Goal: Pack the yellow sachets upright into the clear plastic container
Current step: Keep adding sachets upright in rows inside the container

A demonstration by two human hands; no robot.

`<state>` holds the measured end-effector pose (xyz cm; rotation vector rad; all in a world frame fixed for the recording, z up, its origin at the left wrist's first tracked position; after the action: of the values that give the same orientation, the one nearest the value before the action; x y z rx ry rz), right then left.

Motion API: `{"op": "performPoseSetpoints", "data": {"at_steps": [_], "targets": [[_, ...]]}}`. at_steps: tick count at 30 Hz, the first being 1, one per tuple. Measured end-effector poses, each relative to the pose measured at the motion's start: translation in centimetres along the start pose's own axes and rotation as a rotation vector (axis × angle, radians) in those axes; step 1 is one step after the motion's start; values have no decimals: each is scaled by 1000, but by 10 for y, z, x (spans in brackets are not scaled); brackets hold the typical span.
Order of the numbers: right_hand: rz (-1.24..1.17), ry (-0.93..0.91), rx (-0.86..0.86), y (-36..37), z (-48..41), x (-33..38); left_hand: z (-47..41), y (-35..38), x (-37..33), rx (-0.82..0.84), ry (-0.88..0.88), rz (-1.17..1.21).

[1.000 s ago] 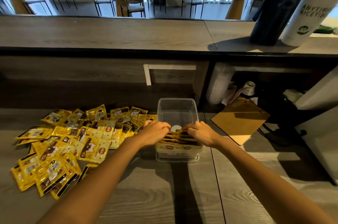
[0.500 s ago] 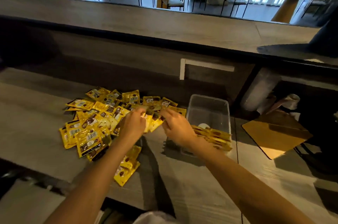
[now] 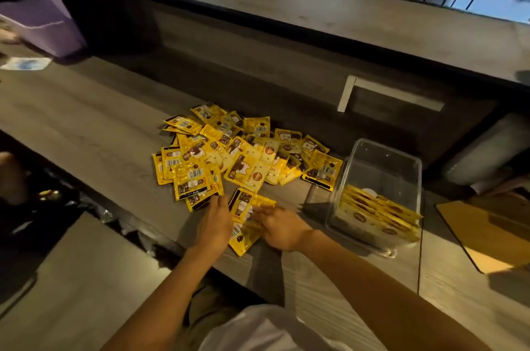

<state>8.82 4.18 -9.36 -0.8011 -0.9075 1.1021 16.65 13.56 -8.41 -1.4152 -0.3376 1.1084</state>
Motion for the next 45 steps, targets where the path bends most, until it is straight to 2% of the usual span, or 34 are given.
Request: {"op": "performPoseSetpoints", "data": {"at_steps": [2,7,11,14,19,22,29,33,36,39,45], "targets": [[-15,53,-108,-13,10,-13,0,2,-10,4,57,35],[-20,251,-214,-27,24,-40,4,18,-34,132,223,-203],[1,279,-117,-15,18,-48,8,34,-35,320,325,-339],[78,288,-97,-14,15,-52,7,38,-32,378,307,-330],[188,278,-140,-24,26,-51,2,25,-43,322,314,-318],[108,304,-185,-33,32,-55,1,10,-56,237,321,-217],[-361,406,-494,-91,39,-64,-34,-57,-69,-67,133,310],[-660,398,-673,-140,58,-81,-44,-98,-107,-150,194,484],[-782,445,-827,-167,86,-107,-51,-117,-141,-201,252,564],[-786,498,-983,-180,116,-138,-59,-122,-178,-182,284,599],[-872,711,-1046,-167,173,-206,-65,-104,-262,-102,423,415]]}}
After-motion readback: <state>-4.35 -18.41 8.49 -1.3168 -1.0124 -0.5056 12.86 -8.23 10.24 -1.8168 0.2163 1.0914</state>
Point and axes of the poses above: each hand's wrist, its own z-axis away from the middle knuckle, its own y-axis out of the palm, x = y × z, the point moved 8 cm from there along -z, towards the middle knuckle, and after that the axes turned 6 degrees about y, right-handed, at the moved point
